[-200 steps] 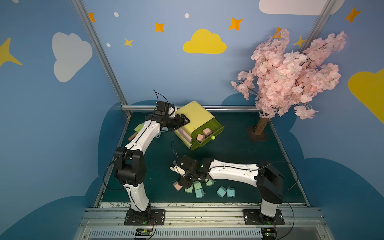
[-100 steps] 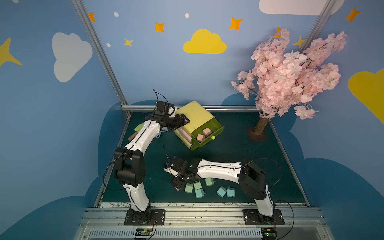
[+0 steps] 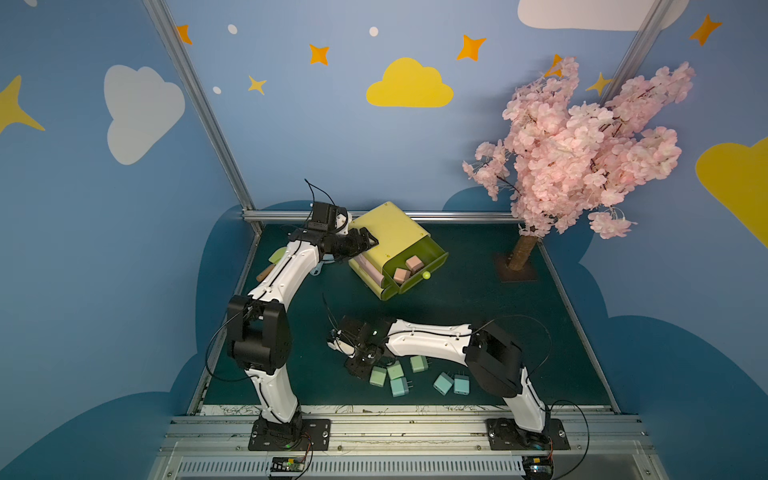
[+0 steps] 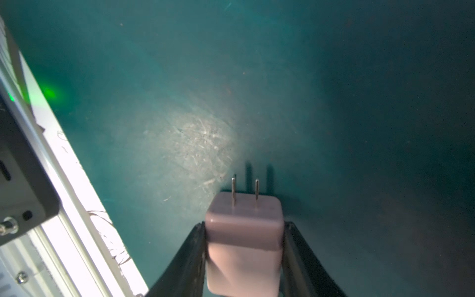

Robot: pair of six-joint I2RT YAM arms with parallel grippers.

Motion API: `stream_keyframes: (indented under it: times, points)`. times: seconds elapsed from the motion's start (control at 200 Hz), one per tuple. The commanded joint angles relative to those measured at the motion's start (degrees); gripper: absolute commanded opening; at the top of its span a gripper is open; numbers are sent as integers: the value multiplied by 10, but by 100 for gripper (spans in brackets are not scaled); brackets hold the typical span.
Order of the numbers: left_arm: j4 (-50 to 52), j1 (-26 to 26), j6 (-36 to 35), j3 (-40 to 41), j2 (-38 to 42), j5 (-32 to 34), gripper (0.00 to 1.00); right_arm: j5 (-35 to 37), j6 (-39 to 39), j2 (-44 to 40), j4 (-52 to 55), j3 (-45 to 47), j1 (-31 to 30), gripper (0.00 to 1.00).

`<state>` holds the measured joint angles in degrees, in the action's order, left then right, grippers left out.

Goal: Place the plugs into the drawer by color
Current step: Pick up the plug from the center of the board.

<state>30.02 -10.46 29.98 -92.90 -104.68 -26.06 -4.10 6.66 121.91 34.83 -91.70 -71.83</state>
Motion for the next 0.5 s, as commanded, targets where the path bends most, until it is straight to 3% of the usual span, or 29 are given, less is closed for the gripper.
stream_keyframes:
  times: [0.0, 0.13, 0.28, 0.496]
  points:
    - [33, 3, -10, 10, 5, 19, 88, -4, 1, 3, 23, -10, 1, 35]
    - [33, 4, -11, 10, 8, 19, 88, 12, 0, -37, 32, -4, 8, 27]
    - [34, 4, -13, 11, 11, 22, 88, 23, -14, -144, 62, 1, 37, 24]
    - [34, 3, -9, 5, 9, 15, 88, 80, -71, -298, 93, 2, 147, 21]
